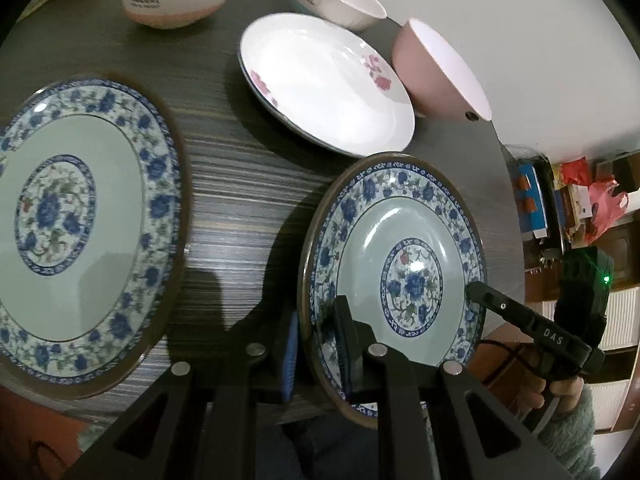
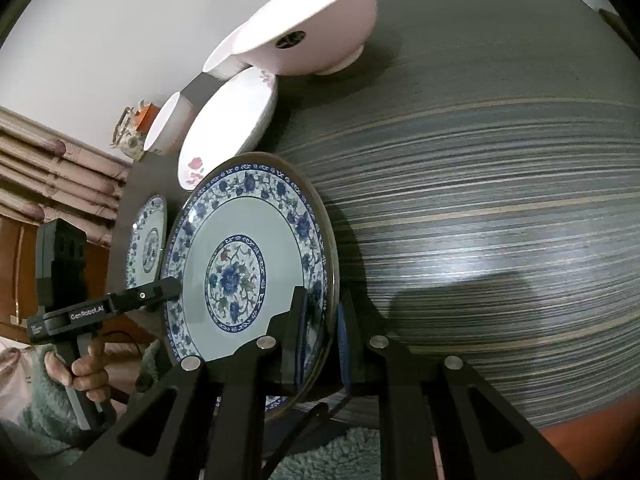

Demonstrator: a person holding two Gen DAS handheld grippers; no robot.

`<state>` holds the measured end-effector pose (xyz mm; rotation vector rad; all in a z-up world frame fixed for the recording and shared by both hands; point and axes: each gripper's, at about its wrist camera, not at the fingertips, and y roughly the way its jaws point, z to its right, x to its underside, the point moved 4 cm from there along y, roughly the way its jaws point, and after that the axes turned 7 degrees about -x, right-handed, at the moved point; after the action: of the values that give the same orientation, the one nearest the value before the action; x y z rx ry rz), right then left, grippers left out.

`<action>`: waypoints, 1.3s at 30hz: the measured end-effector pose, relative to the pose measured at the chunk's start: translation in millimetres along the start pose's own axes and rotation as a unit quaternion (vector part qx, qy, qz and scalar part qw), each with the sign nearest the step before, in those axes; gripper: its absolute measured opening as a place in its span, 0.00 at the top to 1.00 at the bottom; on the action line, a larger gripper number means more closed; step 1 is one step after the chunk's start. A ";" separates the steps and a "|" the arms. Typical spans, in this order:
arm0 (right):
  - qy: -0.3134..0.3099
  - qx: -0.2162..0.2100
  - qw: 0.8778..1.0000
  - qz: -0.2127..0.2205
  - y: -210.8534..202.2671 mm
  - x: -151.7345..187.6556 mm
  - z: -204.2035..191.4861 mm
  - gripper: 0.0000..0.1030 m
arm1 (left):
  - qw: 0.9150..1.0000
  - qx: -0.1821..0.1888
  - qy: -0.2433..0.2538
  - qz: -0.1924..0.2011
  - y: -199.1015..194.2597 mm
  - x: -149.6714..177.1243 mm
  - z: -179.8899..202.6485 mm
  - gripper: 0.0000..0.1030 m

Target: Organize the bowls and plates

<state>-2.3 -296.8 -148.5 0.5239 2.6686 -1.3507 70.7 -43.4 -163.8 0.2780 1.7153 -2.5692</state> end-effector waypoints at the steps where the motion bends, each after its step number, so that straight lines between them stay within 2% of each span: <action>1: -0.003 0.000 1.000 0.000 0.1 -0.3 -2.9 0.86 | 1.000 0.000 -0.001 0.003 -3.2 -0.5 -1.3 0.84; 14: -0.046 -0.019 0.999 -0.002 10.9 -15.3 -55.9 0.86 | 0.998 -0.018 -0.012 0.053 -54.2 -7.5 -39.0 0.84; 21: -0.073 -0.027 0.997 -0.014 33.0 -24.7 -99.6 0.86 | 0.996 -0.031 -0.038 0.078 -85.7 -11.7 -84.2 0.84; 28: -0.097 -0.034 0.994 -0.027 65.2 -34.8 -148.8 0.86 | 0.991 -0.050 -0.067 0.106 -113.1 -14.6 -134.5 0.83; 36: -0.120 -0.032 0.990 -0.061 119.6 -40.4 -187.6 0.85 | 0.986 -0.063 -0.113 0.107 -118.9 -13.8 -195.0 0.83; 39: -0.121 -0.028 0.990 -0.073 133.7 -38.2 -193.9 0.85 | 0.984 -0.064 -0.124 0.107 -116.2 -14.6 -205.6 0.83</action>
<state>92.0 -78.9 -124.7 0.1503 2.5776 -1.2757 95.7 189.8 -131.9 0.1226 1.6518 -2.2261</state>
